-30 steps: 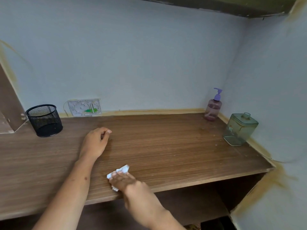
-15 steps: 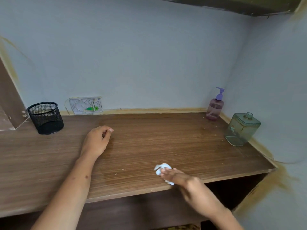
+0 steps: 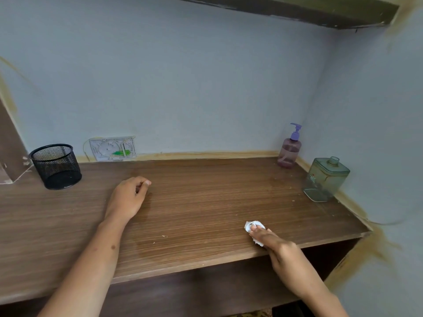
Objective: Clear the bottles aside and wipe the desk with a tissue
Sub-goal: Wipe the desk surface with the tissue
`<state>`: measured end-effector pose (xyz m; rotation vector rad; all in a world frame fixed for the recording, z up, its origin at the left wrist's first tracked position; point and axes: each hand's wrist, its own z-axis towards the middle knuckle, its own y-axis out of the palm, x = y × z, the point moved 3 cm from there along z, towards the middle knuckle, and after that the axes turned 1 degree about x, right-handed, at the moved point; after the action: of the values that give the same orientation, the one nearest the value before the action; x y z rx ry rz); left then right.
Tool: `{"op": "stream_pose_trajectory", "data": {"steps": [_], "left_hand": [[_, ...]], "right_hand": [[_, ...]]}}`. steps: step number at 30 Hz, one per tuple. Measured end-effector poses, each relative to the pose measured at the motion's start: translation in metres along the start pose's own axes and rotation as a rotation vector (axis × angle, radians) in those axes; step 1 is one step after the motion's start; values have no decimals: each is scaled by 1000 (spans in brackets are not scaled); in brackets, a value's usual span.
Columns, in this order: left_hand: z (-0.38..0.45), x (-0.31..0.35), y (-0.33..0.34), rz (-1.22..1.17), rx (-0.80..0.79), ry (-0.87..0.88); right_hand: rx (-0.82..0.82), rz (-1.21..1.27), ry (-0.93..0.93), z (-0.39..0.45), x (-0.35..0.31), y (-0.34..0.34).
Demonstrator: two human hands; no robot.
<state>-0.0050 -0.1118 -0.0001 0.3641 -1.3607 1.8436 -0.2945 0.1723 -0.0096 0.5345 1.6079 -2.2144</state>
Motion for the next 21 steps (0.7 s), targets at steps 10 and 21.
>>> {"op": "stream_pose_trajectory", "data": {"steps": [10, 21], "left_hand": [[2, -4, 1, -29, -11, -10], [0, -2, 0, -35, -13, -13]], "right_hand": [[-85, -5, 0, 16, -70, 48], [-194, 880, 123, 67, -138, 54]]}}
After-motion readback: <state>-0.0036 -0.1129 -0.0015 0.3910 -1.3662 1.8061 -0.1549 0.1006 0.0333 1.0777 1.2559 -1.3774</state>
